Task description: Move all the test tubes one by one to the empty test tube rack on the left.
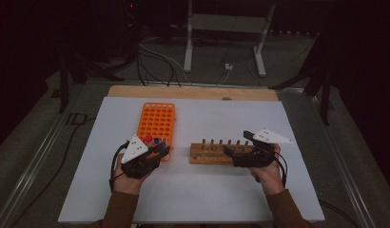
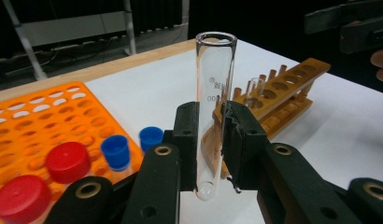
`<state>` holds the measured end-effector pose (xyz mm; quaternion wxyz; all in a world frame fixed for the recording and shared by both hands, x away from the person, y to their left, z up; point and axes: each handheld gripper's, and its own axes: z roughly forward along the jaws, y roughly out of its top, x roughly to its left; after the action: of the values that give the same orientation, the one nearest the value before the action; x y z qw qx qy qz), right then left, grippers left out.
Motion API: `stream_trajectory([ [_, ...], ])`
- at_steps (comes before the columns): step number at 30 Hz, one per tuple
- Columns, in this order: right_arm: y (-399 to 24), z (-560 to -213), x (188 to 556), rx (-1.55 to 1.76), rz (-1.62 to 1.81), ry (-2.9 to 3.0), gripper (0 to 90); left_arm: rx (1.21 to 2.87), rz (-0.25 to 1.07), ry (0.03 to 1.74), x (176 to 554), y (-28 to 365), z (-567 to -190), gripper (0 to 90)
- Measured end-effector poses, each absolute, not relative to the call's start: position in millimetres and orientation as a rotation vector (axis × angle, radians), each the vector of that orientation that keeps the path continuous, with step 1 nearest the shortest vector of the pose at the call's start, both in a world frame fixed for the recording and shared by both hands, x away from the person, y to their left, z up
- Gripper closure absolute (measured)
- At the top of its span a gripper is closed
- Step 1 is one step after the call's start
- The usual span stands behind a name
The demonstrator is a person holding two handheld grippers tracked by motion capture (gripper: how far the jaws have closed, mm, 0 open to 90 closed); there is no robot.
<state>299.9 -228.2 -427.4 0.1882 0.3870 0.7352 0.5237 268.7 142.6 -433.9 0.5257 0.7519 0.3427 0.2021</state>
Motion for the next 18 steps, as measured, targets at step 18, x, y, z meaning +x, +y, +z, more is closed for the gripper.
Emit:
stream_trajectory([
  [18, -238, -426, 298, 1.108, 1.475, 2.03, 0.2, 1.742, 0.569, 0.925, 268, 184, -427, 76.4],
])
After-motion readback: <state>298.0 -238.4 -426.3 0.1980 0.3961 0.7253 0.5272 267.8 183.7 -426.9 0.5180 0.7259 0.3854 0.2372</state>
